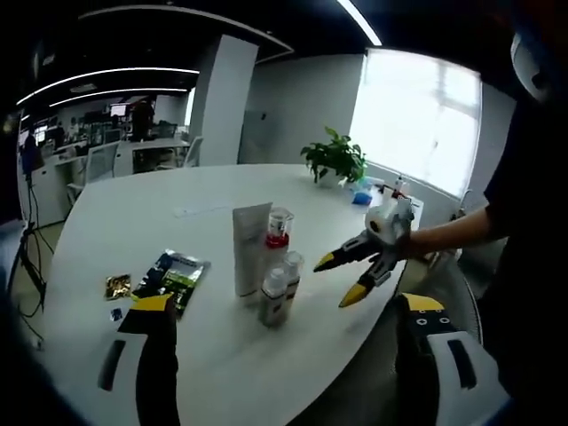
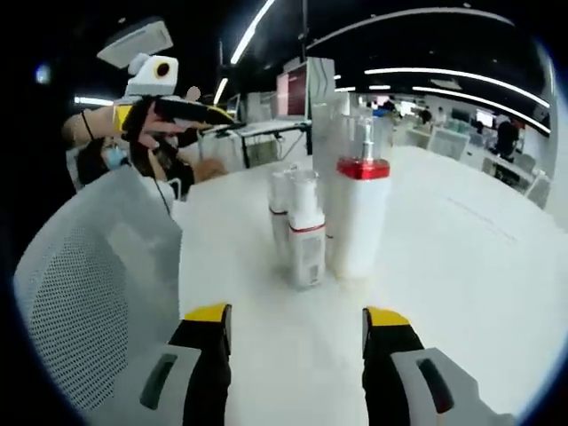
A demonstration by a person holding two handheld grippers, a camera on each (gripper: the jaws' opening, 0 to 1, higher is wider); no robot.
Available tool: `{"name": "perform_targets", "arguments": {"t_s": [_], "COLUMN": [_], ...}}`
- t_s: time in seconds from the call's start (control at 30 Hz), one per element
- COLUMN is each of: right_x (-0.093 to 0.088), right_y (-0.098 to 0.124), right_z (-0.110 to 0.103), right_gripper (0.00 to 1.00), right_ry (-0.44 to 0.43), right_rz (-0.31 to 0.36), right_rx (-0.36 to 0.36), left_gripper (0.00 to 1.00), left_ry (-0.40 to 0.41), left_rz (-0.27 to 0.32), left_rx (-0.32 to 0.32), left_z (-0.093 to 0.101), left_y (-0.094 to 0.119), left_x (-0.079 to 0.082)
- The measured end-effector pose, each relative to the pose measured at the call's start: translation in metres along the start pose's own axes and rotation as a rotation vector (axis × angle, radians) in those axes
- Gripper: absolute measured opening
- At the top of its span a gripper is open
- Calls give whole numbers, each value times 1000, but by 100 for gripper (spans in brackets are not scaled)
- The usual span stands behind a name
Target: Arrange the skincare products in the storage area until every visible bottle or jar stands upright without overlapping.
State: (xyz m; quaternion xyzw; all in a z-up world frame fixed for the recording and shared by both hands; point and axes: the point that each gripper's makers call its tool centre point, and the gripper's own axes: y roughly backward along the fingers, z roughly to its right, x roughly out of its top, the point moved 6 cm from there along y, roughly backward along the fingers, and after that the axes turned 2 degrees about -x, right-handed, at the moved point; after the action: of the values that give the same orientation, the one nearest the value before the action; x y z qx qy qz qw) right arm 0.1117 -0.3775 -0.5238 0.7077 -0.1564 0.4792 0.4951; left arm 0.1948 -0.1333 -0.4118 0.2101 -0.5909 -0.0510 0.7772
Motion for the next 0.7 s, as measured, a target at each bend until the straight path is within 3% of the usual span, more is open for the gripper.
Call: {"name": "perform_targets", "arguments": {"t_s": [0.2, 0.33, 0.6, 0.7], "right_x": [1, 8, 23, 26], "right_y": [20, 32, 53, 62], "right_z": [3, 2, -10, -13], "right_gripper": [67, 79, 88, 93], "right_ry": [-53, -71, -35, -87], "right_rz": [26, 9, 1, 32], "right_rx": [-62, -113, -155, -191], "left_gripper": [98, 98, 99, 99], "left_ry": [1, 8, 39, 48], "left_rz": [-9, -9, -30, -38], "left_rx": [18, 31, 60, 70], "left_z": [0, 1, -4, -7], "left_y": [5, 8, 15, 18], "left_x": [1, 2, -6, -11]}}
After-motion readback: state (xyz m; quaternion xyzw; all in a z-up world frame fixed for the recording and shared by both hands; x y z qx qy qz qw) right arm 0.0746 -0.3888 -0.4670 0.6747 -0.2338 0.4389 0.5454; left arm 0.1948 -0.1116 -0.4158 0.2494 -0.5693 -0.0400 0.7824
